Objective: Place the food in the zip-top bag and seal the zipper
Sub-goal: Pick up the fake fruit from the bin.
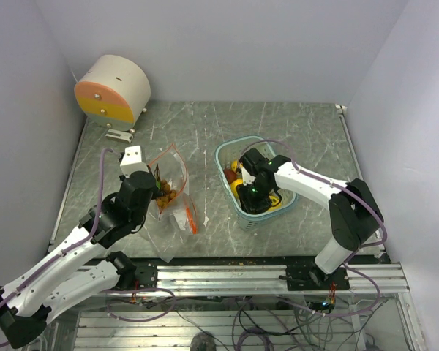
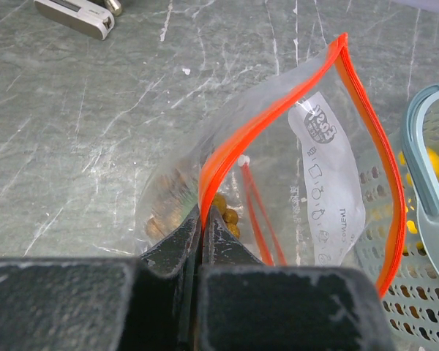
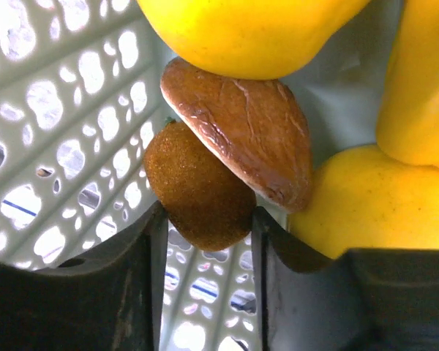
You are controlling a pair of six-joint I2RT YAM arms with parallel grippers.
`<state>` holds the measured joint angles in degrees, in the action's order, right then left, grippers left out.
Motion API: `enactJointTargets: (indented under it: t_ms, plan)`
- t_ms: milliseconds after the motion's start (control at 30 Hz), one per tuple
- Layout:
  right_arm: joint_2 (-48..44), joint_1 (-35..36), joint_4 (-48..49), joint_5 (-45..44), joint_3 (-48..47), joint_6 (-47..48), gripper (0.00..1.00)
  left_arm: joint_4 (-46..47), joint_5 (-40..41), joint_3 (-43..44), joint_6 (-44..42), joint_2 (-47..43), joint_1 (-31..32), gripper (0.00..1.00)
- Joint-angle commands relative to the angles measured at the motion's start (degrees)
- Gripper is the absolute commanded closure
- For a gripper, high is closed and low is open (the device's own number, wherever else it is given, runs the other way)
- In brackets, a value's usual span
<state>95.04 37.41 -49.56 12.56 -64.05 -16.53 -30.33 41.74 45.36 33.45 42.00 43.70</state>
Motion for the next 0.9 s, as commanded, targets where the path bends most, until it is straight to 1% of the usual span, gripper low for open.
enactJointTargets:
  t_ms: [0,67,133,167,333,467,567,733,867]
  plan:
    - [-0.62,0.12,-0.54,-0.84,-1.05,-0.32,0.75,0.28,0.5,0.34,0.47,-0.53,-0.12,0.93]
    - [-1.66,0.06,-0.98,-1.78,-2.62,-1.22,0.87,0.31,0.46,0.25,0.52,-0.75,-0.11,0.93]
    - [-3.04,-0.04,-1.57,-2.2,-5.0,-1.61,0.93,0.25,0.45,0.21,0.56,-0.91,-0.11,0.93]
    - [-3.81,-0.12,-1.93,-2.5,-6.65,-1.73,0.94,0.33,0.46,0.32,0.5,-0.95,-0.11,0.93]
    - [-7.07,-0.4,-2.63,-4.55,-11.38,-2.47,0.98,0.48,0.26,0.21,0.47,-1.13,-0.11,0.93]
    - [-7.97,-0.48,-1.7,-4.64,-9.93,-3.39,0.98,0.44,0.3,-0.08,0.72,-1.51,-0.11,0.93]
    - [-8.85,-0.45,-1.77,-6.3,-9.89,-4.34,1.0,0.43,0.23,-0.48,0.98,-1.91,-0.11,0.93]
    - [-11.98,-0.84,-1.86,-12.05,-14.71,-5.47,1.0,1.4,-0.08,-0.89,0.91,-1.57,-0.14,0.93]
    - [-13.95,-0.94,-0.22,-11.01,-18.09,-5.53,1.0,2.8,-0.42,-0.98,0.74,-0.72,-0.11,0.93]
